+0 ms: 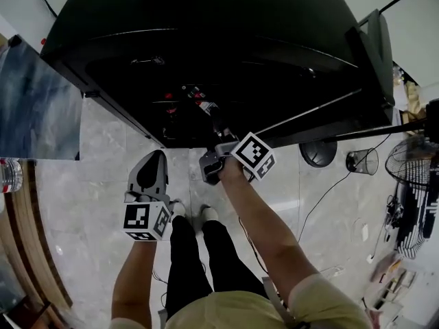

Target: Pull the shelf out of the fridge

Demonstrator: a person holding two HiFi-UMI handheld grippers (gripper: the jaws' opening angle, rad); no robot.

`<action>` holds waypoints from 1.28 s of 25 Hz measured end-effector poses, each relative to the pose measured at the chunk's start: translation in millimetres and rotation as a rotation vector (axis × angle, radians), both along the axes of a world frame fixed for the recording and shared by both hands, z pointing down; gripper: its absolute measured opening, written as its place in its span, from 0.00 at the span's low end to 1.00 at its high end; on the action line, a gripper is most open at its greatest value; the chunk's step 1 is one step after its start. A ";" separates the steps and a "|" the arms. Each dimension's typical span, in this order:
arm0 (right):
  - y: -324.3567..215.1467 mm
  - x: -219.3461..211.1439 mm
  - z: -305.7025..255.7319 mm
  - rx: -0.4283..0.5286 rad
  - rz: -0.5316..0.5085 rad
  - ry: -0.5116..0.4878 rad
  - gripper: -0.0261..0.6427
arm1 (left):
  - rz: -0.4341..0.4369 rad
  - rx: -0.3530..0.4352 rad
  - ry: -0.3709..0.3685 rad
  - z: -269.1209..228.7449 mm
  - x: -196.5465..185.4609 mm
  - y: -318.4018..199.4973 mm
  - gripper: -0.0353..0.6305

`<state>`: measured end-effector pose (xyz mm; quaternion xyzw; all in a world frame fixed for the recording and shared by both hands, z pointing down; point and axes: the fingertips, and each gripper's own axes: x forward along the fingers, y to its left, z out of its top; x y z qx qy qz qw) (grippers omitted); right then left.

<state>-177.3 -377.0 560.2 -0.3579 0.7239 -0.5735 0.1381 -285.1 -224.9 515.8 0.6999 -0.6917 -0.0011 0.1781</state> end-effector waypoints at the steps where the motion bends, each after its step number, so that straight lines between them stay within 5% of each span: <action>1: -3.9 -1.7 1.1 0.001 0.010 -0.003 0.32 | 0.000 0.001 -0.001 2.1 -1.8 -1.9 0.08; 18: -67.8 -3.1 23.8 -0.032 0.192 -0.001 0.26 | 0.010 -0.017 0.032 23.5 -26.7 -1.0 0.08; 32: -74.9 0.1 23.3 0.005 0.240 -0.012 0.14 | 0.070 -0.049 0.113 35.5 -29.9 3.8 0.08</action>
